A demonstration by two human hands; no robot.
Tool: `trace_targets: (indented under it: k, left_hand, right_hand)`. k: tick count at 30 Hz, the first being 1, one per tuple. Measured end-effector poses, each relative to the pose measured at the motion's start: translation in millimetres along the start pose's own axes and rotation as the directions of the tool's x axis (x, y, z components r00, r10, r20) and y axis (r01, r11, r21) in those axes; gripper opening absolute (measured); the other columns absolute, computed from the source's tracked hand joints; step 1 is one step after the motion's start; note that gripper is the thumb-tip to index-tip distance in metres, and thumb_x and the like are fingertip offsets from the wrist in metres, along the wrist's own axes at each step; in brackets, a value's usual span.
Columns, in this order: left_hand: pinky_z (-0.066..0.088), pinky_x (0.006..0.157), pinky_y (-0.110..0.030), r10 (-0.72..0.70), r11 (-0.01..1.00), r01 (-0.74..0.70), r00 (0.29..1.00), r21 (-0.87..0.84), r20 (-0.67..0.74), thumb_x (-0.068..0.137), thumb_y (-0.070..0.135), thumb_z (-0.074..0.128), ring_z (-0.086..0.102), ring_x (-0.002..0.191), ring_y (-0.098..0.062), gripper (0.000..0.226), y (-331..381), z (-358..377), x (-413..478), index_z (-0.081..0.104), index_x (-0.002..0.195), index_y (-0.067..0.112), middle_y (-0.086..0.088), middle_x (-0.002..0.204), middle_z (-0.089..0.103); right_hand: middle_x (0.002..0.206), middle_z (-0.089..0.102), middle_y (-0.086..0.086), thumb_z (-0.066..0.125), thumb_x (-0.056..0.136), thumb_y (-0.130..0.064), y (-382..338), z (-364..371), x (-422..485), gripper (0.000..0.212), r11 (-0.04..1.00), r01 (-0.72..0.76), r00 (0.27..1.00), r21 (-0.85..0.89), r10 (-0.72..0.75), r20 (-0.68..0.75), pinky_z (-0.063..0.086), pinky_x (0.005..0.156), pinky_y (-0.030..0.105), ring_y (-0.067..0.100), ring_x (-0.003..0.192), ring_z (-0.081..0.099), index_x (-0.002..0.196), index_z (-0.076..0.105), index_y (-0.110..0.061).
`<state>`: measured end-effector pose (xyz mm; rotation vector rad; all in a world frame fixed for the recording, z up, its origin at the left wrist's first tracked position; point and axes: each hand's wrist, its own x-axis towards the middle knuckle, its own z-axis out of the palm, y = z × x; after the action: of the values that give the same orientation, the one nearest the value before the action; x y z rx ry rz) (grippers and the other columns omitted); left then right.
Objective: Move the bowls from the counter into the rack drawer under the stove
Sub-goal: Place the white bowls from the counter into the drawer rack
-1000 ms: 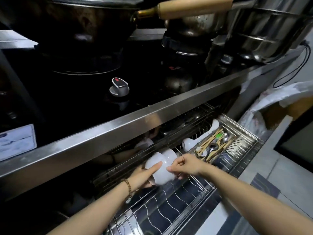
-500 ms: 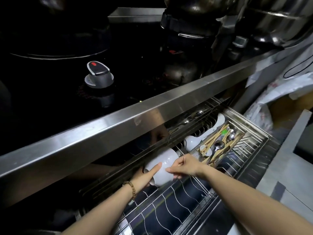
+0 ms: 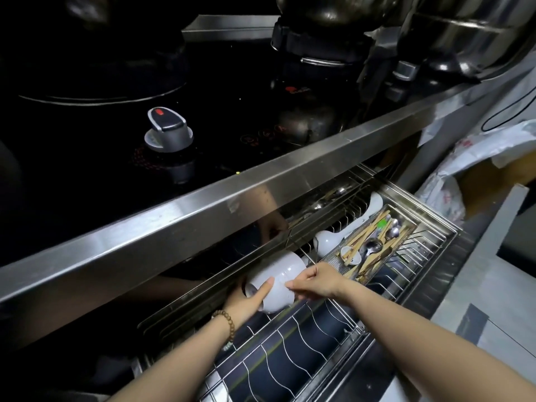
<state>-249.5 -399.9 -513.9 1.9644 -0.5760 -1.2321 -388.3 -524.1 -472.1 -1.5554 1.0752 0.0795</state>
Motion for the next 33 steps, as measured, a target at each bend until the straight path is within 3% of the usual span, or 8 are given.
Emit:
trace_targets:
  k: [6,8,10,12,16,22,26,33]
  left_hand:
    - [0.044,0.087,-0.023,-0.006,1.000,0.006,1.000,0.016,0.003,0.041,0.084,0.058,0.061,0.109,-0.025,0.124,1.4,-8.9,-15.3,0.050,0.127,-0.005,-0.017,0.117,0.066]
    - [0.047,0.092,-0.032,0.011,0.999,-0.011,1.000,-0.033,0.015,0.055,0.071,0.068,0.059,0.114,-0.031,0.108,17.4,-14.5,-39.2,0.045,0.133,0.000,-0.019,0.123,0.062]
    - [0.043,0.091,-0.025,0.059,0.997,-0.057,0.998,-0.042,0.031,0.078,0.045,0.068,0.055,0.117,-0.022,0.078,33.7,-19.1,-65.0,0.038,0.138,0.006,-0.013,0.132,0.055]
    - [0.037,0.088,-0.017,0.122,0.992,-0.121,0.992,-0.039,0.033,0.085,0.032,0.063,0.050,0.119,-0.016,0.063,45.9,-22.0,-85.3,0.038,0.138,0.008,-0.008,0.137,0.049]
    - [0.035,0.092,-0.017,0.288,0.957,-0.286,0.956,-0.044,0.059,0.086,0.032,0.064,0.050,0.115,-0.012,0.060,76.3,-31.0,-133.0,0.041,0.137,0.012,-0.007,0.138,0.048]
    - [0.033,0.096,-0.019,0.556,0.827,-0.561,0.827,0.050,0.081,0.084,0.046,0.060,0.047,0.119,-0.007,0.061,127.0,-55.0,-210.7,0.040,0.137,0.023,0.004,0.135,0.050]
    - [0.034,0.103,-0.021,0.709,0.695,-0.711,0.702,0.106,0.059,0.081,0.053,0.060,0.048,0.122,-0.004,0.065,163.8,-83.8,-264.3,0.042,0.137,0.025,0.009,0.135,0.051]
    - [0.039,0.104,-0.029,0.860,0.503,-0.817,0.507,0.283,-0.063,0.070,0.069,0.054,0.046,0.123,-0.003,0.081,220.3,-178.4,-360.6,0.038,0.139,0.030,0.015,0.134,0.050]
  right_hand:
    - [0.077,0.067,0.005,0.066,0.086,-0.016,-18.9,-12.9,-29.9,0.020,0.998,-0.030,0.999,-0.049,0.029,-0.021,0.045,0.052,0.014,0.000,0.054,0.061,0.095,0.069,0.002]
    - [0.089,0.067,0.007,0.063,0.088,-0.020,-26.9,-17.1,-48.0,0.020,0.998,-0.001,0.999,-0.055,-0.002,-0.049,0.047,0.056,0.011,0.006,0.071,0.064,0.100,0.067,-0.004]
    - [0.106,0.068,0.008,0.063,0.088,-0.028,-32.8,-21.1,-67.5,0.023,0.998,0.023,0.996,-0.051,-0.027,-0.089,0.053,0.073,0.020,0.017,0.091,0.067,0.103,0.065,-0.011]
    - [0.115,0.066,0.011,0.061,0.088,-0.033,-41.1,-23.2,-93.0,0.030,0.998,0.047,0.992,-0.034,-0.051,-0.114,0.053,0.072,0.022,0.025,0.105,0.065,0.110,0.064,-0.013]
    - [0.103,0.063,-0.001,0.061,0.086,-0.040,-59.1,-27.9,-154.8,0.035,0.985,0.172,0.959,0.004,-0.167,-0.228,0.047,0.070,0.021,0.014,0.086,0.059,0.116,0.059,-0.023]
    - [0.121,0.052,-0.017,0.058,0.089,-0.041,-99.0,-35.2,-250.6,0.043,0.901,0.391,0.817,-0.190,-0.434,-0.378,0.042,0.092,0.018,0.001,0.109,0.053,0.129,0.049,-0.030]
    - [0.137,0.045,-0.015,0.059,0.086,-0.045,-134.8,-35.1,-297.8,0.051,0.811,0.501,0.718,-0.302,-0.585,-0.378,0.032,0.112,0.030,0.007,0.133,0.039,0.134,0.045,-0.034]
    - [0.141,0.044,-0.014,0.059,0.086,-0.044,-231.6,-9.8,-356.6,0.050,0.639,0.662,0.563,-0.392,-0.769,-0.303,0.032,0.110,0.028,0.007,0.134,0.037,0.133,0.043,-0.040]
